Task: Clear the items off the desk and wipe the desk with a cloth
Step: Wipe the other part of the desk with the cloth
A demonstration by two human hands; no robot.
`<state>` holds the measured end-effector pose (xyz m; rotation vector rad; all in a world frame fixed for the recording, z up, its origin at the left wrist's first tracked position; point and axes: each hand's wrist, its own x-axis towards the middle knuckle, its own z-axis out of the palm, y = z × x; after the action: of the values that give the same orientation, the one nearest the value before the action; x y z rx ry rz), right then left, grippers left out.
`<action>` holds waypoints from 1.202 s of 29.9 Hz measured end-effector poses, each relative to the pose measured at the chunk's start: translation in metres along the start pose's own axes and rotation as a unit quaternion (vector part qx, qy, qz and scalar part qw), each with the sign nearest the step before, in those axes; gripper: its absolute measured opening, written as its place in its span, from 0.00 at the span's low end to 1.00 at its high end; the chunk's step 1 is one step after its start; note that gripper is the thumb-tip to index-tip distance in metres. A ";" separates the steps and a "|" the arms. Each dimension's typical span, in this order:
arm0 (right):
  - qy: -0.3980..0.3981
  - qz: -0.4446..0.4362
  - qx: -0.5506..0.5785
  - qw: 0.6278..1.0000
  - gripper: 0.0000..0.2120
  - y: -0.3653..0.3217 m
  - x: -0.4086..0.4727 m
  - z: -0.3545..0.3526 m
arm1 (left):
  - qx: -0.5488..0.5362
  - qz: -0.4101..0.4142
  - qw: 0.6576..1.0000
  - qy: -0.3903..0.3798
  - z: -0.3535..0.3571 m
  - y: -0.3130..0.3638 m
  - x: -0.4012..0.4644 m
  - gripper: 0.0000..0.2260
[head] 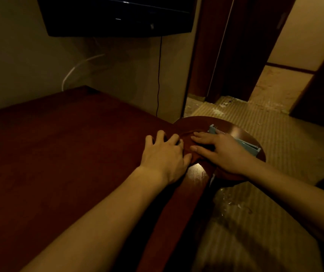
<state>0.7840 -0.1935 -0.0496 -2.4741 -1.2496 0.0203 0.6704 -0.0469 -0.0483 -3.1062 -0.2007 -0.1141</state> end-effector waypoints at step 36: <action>-0.069 -0.093 -0.071 0.991 0.24 -0.093 0.163 0.037 | 0.071 -0.107 0.991 -0.040 -0.005 -0.146 0.031 0.27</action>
<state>0.8047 -0.0045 -0.0289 -2.4992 -1.5863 0.0562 0.6823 0.1018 -0.0381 -2.9399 -0.5208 0.0207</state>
